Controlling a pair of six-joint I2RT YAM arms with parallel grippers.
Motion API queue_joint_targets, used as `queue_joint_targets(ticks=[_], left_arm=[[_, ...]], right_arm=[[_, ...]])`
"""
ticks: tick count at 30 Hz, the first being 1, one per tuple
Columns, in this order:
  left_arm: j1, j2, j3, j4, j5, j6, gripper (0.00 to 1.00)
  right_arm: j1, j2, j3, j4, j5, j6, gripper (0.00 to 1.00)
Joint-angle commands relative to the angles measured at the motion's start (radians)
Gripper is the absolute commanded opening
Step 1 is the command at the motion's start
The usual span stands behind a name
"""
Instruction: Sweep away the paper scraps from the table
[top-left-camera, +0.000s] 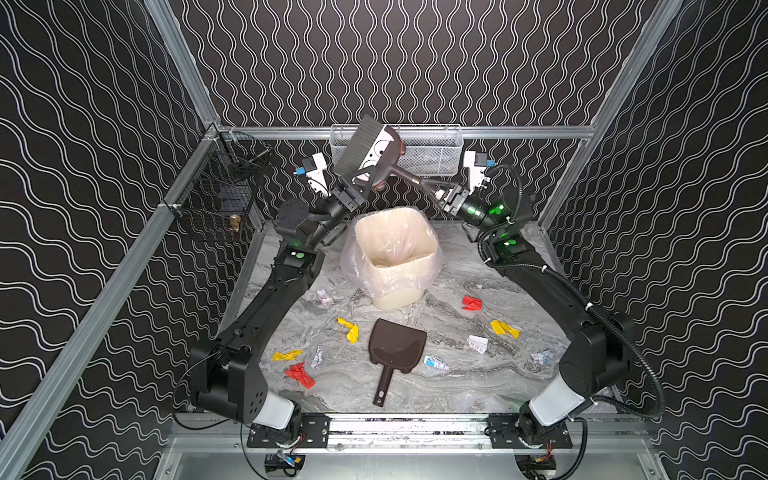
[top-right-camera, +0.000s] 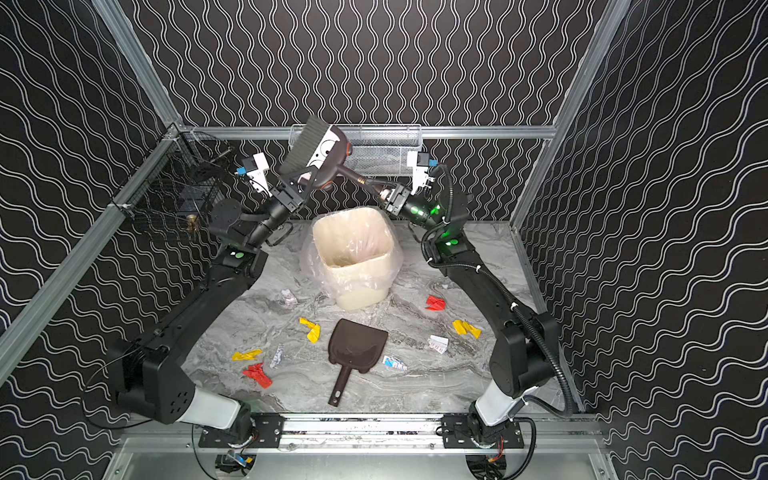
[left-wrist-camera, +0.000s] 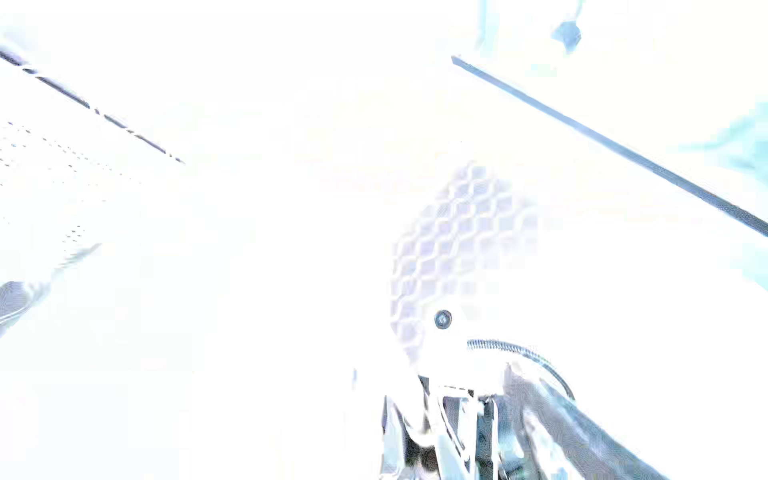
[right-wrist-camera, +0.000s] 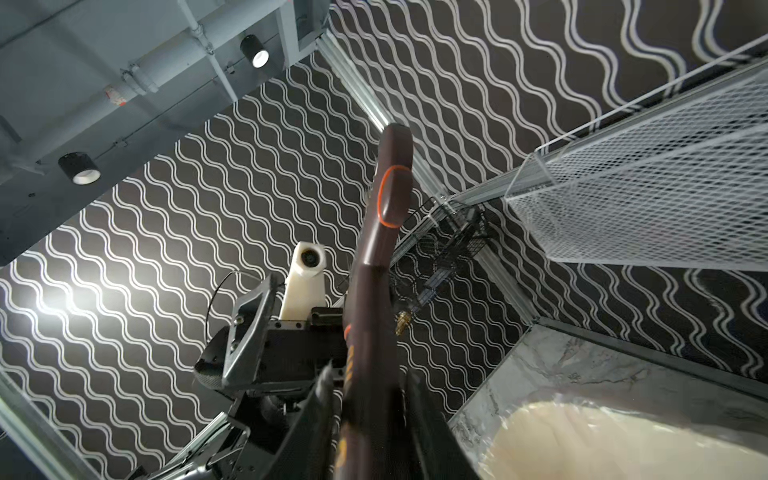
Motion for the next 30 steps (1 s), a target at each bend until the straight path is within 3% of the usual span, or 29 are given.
queue_joint_targets(ticks=[1, 8, 21, 27, 30], left_arm=[[0.010, -0.043, -0.019, -0.113, 0.008, 0.075, 0.99], [0.021, -0.116, -0.061, -0.246, 0.012, 0.125, 0.99], [0.021, -0.205, 0.032, -0.713, -0.010, 0.455, 0.99], [0.021, -0.242, 0.006, -0.820, 0.000, 0.518, 0.99], [0.018, -0.255, 0.003, -0.896, 0.012, 0.554, 0.99]], right_arm=[[-0.020, -0.034, -0.008, -0.001, -0.007, -0.029, 0.00], [-0.063, -0.090, -0.034, -0.033, -0.029, -0.022, 0.00], [-0.159, -0.218, -0.079, -0.221, -0.037, -0.044, 0.00], [-0.238, -0.276, -0.111, -0.282, -0.061, -0.001, 0.00], [-0.288, -0.310, -0.112, -0.400, -0.065, -0.047, 0.00]])
